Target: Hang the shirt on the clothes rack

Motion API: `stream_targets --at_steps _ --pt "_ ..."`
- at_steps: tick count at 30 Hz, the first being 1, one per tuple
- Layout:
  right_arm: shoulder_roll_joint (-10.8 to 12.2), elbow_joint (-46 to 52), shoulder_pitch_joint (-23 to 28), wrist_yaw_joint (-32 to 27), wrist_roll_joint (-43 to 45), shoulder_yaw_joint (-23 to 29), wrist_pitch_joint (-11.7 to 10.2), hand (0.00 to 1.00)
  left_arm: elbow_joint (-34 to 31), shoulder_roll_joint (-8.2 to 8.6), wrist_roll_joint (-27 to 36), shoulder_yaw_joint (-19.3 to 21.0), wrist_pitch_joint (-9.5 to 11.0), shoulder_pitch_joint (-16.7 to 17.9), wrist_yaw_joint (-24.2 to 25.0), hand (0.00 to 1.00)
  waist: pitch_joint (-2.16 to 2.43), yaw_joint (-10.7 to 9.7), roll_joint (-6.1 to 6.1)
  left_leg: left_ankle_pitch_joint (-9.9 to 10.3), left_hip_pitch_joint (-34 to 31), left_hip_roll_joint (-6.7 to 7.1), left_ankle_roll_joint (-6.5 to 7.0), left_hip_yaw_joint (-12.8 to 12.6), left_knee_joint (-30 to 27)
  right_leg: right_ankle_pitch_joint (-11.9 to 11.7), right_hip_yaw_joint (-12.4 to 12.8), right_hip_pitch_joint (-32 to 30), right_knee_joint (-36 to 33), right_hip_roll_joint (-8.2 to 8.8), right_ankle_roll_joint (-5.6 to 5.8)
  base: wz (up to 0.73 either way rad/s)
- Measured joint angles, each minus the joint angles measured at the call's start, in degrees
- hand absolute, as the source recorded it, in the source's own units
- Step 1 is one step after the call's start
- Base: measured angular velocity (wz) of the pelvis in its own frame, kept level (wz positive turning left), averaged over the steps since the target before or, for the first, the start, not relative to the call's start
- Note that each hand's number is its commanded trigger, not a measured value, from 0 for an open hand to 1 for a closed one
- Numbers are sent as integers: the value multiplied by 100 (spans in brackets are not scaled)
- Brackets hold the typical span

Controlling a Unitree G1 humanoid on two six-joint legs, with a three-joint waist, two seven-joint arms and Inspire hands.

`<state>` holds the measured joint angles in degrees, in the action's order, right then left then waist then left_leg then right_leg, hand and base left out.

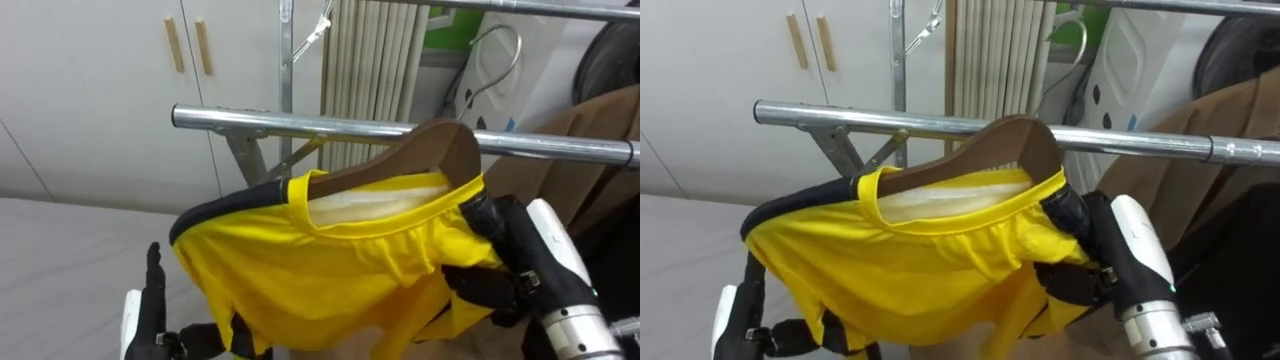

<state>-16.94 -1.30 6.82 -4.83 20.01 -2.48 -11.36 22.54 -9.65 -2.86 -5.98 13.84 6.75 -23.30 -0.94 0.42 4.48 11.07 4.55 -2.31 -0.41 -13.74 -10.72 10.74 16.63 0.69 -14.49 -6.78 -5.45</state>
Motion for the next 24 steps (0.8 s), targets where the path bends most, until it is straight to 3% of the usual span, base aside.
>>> stream_targets --at_steps 5,12,16,21,24 --pt "19 -457 1 88 -18 -144 -46 100 0 -11 2 -142 0 6 26 0 14 -5 -15 0 -15 10 0 32 -3 -26 -42 10 32 19 21 4" --pt "101 -799 1 66 27 -196 -245 100 2 -14 -1 -301 0 10 23 0 92 -8 -108 -3 -23 11 -1 93 -7 -58 -94 43 89 29 21 4" --pt "105 -1044 26 132 179 -336 -157 100 1 -25 -18 -300 0 19 35 0 76 13 -136 -18 -27 15 -19 151 -9 -60 -142 49 89 30 16 5" --pt "104 -1048 20 128 163 -331 -184 100 -6 -40 -14 -299 1 13 49 0 70 45 -148 -26 -31 14 -29 191 -9 -59 -255 50 92 44 15 4" --pt "106 -1201 17 115 51 -332 -308 100 -6 -39 -13 -300 10 11 60 0 66 119 -146 -26 -25 11 -30 191 -10 -60 -288 55 97 52 13 0"
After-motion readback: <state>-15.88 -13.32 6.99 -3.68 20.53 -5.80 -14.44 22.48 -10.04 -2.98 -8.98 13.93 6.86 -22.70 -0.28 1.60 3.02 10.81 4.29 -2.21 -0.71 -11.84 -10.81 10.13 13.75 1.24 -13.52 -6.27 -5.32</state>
